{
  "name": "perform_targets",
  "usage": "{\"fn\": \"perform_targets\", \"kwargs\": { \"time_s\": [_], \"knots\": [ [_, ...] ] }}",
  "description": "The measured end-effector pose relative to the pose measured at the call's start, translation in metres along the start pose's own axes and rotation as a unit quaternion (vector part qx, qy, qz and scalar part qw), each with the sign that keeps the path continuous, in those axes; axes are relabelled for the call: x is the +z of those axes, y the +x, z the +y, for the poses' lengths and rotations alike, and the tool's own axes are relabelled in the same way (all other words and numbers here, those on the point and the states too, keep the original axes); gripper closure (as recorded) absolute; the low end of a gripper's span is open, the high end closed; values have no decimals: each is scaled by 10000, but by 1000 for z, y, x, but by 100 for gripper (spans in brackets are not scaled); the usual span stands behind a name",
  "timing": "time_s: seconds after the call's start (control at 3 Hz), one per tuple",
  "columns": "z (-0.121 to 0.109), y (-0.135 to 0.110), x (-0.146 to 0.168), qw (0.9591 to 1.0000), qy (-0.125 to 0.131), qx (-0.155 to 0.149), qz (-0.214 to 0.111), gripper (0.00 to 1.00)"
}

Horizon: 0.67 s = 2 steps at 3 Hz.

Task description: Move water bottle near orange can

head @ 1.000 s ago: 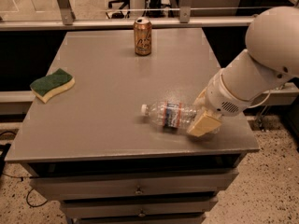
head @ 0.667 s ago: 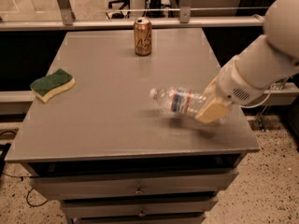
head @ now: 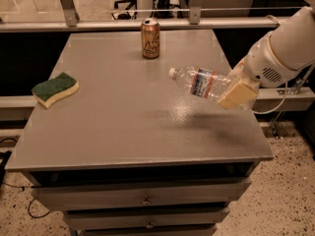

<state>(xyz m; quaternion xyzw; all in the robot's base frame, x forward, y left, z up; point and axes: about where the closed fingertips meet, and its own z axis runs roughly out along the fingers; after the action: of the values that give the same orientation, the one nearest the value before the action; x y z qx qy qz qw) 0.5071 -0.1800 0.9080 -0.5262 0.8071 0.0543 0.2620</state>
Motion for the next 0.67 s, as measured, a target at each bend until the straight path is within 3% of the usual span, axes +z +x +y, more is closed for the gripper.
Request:
{"fn": "perform_targets", "kwargs": {
  "time_s": [0.33, 0.67],
  "knots": [
    [-11, -1, -1, 9997, 209, 136, -80, 100],
    [-53, 1, -1, 9957, 675, 592, -243, 100]
  ]
}}
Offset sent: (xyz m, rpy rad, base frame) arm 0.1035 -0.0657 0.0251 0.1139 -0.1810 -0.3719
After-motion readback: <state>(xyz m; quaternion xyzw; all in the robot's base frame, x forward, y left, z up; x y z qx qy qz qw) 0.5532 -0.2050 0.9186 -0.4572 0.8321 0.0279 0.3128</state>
